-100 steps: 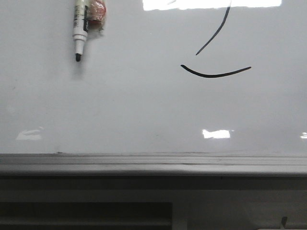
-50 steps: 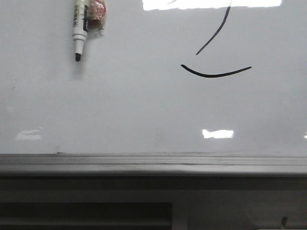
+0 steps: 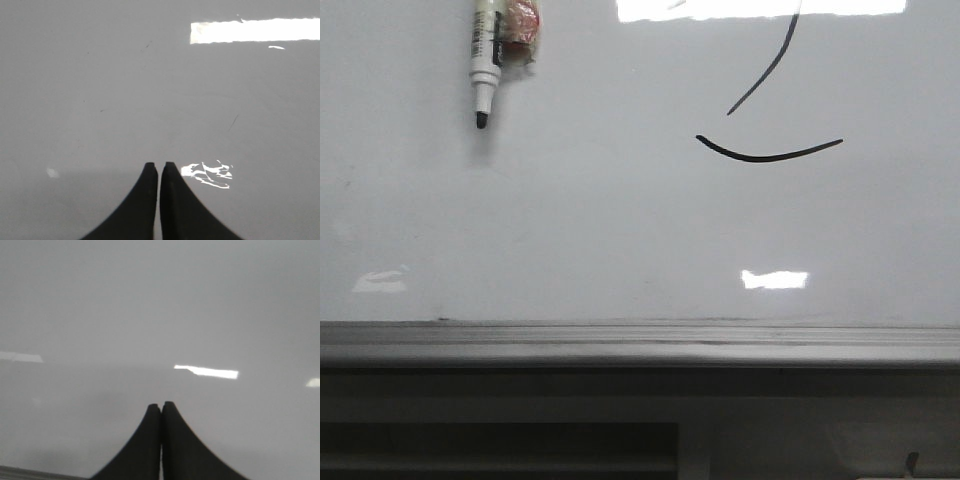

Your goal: Write number 2 on whiteboard

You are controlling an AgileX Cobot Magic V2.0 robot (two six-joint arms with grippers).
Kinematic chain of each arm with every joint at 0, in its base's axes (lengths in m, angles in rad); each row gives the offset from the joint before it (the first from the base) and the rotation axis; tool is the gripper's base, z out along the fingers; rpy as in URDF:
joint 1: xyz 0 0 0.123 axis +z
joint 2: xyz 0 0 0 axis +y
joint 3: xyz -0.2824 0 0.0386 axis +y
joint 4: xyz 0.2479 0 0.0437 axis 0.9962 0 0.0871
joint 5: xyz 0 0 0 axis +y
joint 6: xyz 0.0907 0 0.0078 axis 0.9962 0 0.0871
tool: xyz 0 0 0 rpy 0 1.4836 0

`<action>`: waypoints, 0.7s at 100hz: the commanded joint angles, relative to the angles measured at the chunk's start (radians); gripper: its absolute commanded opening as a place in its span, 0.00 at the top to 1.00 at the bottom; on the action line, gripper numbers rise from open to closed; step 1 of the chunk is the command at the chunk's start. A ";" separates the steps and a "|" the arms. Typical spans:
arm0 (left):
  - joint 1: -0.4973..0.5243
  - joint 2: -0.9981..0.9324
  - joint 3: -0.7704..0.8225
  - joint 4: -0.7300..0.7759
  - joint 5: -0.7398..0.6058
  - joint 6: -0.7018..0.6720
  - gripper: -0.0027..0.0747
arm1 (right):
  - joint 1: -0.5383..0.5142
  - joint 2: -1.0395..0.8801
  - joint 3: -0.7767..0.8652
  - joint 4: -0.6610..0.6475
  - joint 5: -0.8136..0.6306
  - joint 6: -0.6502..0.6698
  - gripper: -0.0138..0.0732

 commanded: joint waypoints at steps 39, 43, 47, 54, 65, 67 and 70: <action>0.000 -0.026 0.014 -0.007 -0.069 -0.012 0.99 | -0.005 -0.014 0.054 -0.160 -0.154 0.059 0.90; 0.000 -0.026 0.014 -0.007 -0.069 -0.012 0.99 | -0.005 -0.014 0.054 -0.160 -0.156 0.059 0.90; 0.000 -0.026 0.014 -0.007 -0.069 -0.012 0.99 | -0.005 -0.014 0.054 -0.160 -0.156 0.059 0.90; 0.000 -0.026 0.014 -0.007 -0.069 -0.012 0.99 | -0.005 -0.014 0.052 -0.160 -0.157 0.059 0.90; 0.000 -0.026 0.014 -0.007 -0.069 -0.012 0.99 | -0.005 -0.014 0.052 -0.160 -0.155 0.059 0.90; 0.000 -0.026 0.014 -0.007 -0.069 -0.012 0.99 | -0.005 -0.014 0.052 -0.160 -0.155 0.059 0.90; 0.000 -0.026 0.014 -0.007 -0.069 -0.012 0.99 | -0.005 -0.014 0.052 -0.160 -0.155 0.059 0.90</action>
